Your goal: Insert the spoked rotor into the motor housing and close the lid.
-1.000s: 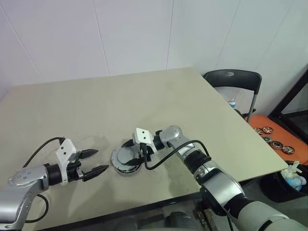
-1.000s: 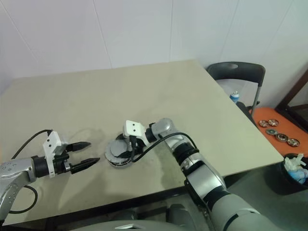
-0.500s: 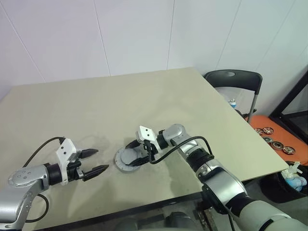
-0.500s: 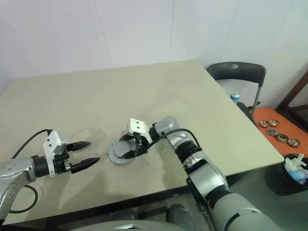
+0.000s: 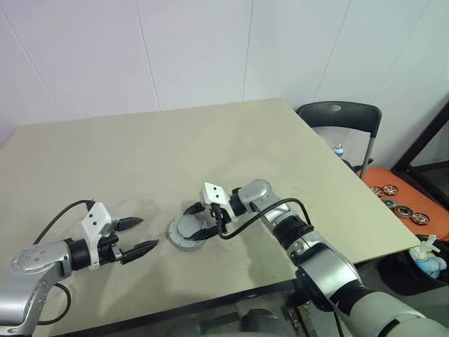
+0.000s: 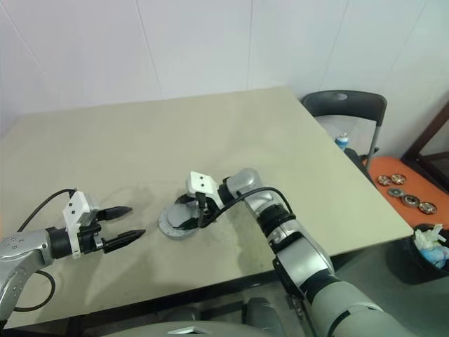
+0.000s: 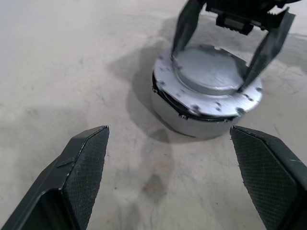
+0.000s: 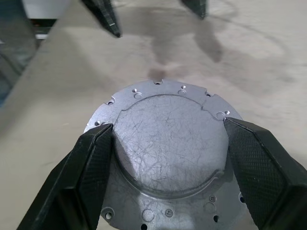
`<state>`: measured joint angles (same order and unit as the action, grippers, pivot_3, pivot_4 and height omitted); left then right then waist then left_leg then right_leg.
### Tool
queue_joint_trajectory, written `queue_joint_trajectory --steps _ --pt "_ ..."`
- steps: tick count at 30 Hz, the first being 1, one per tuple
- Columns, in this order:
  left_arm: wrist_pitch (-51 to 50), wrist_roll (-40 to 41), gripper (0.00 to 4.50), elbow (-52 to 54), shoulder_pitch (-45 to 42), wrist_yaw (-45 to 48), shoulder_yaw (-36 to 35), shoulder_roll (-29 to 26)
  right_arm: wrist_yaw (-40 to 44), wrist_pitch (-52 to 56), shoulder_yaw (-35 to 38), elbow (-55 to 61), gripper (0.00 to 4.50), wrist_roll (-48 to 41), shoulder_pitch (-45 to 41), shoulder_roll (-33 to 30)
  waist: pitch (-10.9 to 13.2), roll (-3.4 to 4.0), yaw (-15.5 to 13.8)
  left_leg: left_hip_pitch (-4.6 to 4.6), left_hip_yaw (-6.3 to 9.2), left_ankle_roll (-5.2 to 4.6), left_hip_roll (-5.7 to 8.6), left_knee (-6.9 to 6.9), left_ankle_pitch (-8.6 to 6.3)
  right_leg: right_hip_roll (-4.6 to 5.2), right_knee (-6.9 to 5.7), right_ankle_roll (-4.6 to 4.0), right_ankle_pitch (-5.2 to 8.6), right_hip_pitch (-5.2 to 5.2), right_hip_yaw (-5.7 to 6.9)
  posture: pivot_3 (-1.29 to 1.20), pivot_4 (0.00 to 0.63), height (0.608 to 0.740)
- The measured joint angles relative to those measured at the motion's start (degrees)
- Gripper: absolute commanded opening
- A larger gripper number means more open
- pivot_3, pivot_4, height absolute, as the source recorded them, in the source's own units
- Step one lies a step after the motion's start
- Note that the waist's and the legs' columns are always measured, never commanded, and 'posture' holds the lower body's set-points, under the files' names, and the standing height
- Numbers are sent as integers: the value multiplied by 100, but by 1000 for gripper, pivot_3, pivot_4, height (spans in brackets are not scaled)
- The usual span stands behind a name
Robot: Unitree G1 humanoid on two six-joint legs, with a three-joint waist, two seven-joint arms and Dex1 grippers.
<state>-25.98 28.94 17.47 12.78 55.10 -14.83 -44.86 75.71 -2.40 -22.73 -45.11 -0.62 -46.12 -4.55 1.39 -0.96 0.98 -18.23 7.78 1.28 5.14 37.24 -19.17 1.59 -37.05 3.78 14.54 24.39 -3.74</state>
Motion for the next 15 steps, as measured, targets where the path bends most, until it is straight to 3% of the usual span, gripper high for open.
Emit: queue_joint_trajectory --steps 15 --pt "0 0 4298 0 2 -22 0 5 -13 -158 -14 42 3276 104 38 30 0 0 2 0 0 0 0 0 0 0 0 0 0 0 0 0 0 740"
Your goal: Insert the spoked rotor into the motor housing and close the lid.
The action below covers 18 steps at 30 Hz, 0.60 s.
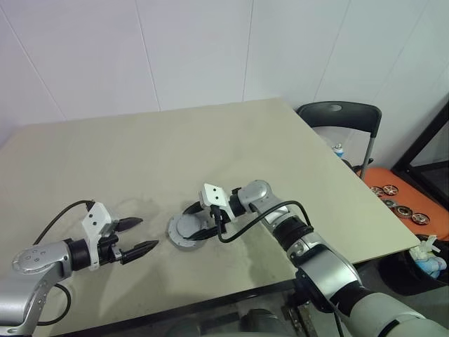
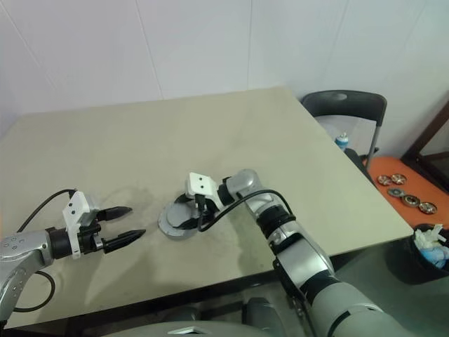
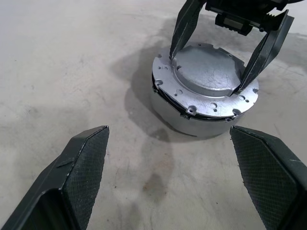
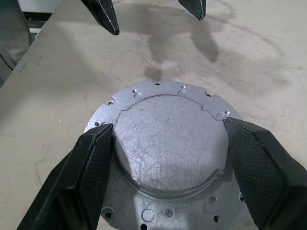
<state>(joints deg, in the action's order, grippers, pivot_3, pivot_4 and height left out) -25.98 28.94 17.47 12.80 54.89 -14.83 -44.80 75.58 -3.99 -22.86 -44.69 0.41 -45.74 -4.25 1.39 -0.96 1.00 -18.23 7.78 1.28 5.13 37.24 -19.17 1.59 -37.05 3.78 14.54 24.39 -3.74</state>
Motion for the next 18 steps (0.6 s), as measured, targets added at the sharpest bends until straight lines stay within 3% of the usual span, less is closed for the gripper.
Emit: queue_joint_trajectory --steps 18 --pt "-4 3 4298 27 30 -87 0 46 -106 47 -108 -45 3276 180 -28 123 -2 0 29 17 -1 1 -4 -7 0 -4 -3 0 0 -11 0 0 0 740"
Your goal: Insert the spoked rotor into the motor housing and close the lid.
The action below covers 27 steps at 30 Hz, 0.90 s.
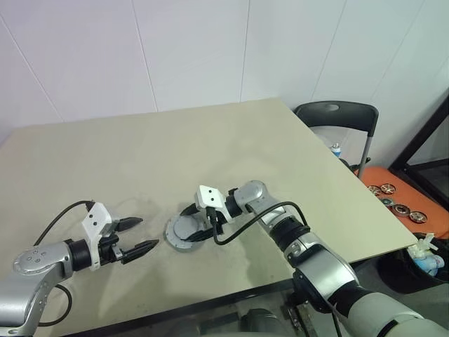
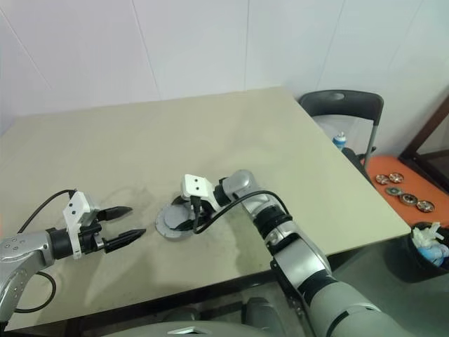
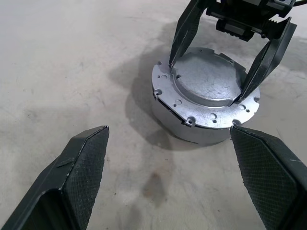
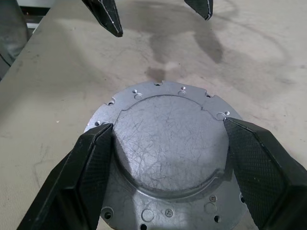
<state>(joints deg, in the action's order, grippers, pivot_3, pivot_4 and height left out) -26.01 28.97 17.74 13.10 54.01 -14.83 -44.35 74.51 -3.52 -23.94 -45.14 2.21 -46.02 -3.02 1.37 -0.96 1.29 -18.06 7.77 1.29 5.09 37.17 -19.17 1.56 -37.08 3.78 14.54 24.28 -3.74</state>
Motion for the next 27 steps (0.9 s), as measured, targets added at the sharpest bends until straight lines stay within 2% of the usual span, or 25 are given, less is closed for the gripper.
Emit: queue_joint_trajectory --steps 11,16,22,27 --pt "-3 0 4298 37 12 -6 0 -1 -57 -261 -8 -250 3276 59 -55 17 2 3 4 75 0 -1 -2 -11 -1 -3 9 0 1 -81 0 0 0 740" --pt "-4 1 4298 41 2 -9 6 0 -54 61 24 -480 3276 52 -193 92 2 4 18 100 1 0 -5 -11 0 -6 3 -1 2 -102 0 0 0 740" --pt "-7 1 4298 45 -2 -24 16 0 59 638 49 -405 3276 42 -295 88 1 5 -1 100 1 -1 -3 -13 -1 -3 11 -1 2 -105 0 0 0 740" --pt "-7 1 4298 46 -1 -40 16 1 -33 247 -16 -447 3276 115 -295 46 2 7 -13 100 1 0 -3 -12 -1 -3 10 -1 2 -105 0 0 0 740"
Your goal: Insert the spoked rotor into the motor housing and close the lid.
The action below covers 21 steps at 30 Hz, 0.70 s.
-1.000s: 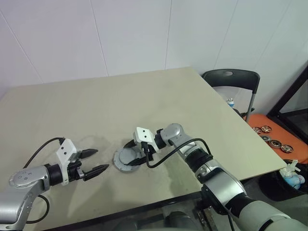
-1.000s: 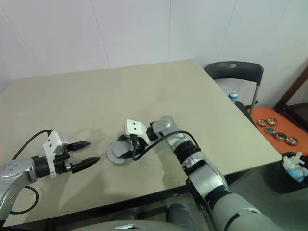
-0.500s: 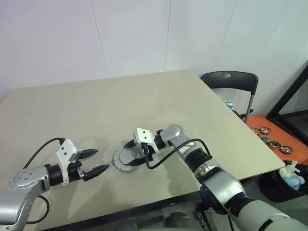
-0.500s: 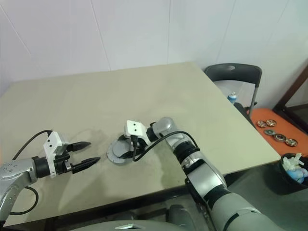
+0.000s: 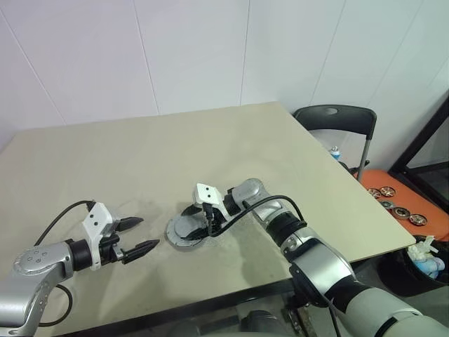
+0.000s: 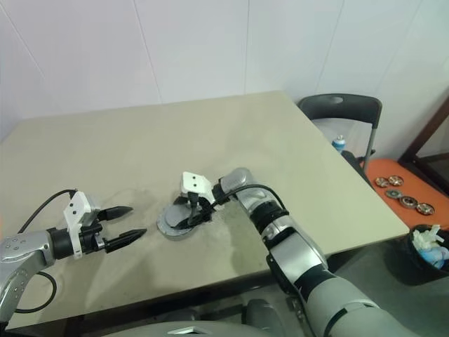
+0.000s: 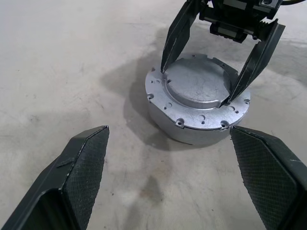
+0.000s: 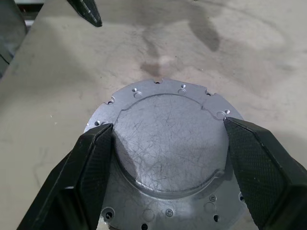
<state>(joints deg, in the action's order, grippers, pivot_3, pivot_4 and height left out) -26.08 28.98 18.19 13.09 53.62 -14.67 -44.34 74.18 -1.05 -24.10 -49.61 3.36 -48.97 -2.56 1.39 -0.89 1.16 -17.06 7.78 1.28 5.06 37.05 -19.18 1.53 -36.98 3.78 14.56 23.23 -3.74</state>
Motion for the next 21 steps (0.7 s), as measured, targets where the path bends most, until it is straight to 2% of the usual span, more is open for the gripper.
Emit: queue_joint_trajectory --steps 10,21 --pt "1 -1 4298 -1 -6 -13 5 2 140 -342 -25 61 3276 0 69 -115 1 2 -30 -9 0 -1 3 0 -1 4 14 0 0 0 0 0 0 740" --pt "5 -5 4298 -3 -52 -18 52 11 394 -241 -39 207 3276 -2 71 -212 5 31 -57 -34 5 -32 8 0 -18 8 71 1 0 4 4 0 0 740"
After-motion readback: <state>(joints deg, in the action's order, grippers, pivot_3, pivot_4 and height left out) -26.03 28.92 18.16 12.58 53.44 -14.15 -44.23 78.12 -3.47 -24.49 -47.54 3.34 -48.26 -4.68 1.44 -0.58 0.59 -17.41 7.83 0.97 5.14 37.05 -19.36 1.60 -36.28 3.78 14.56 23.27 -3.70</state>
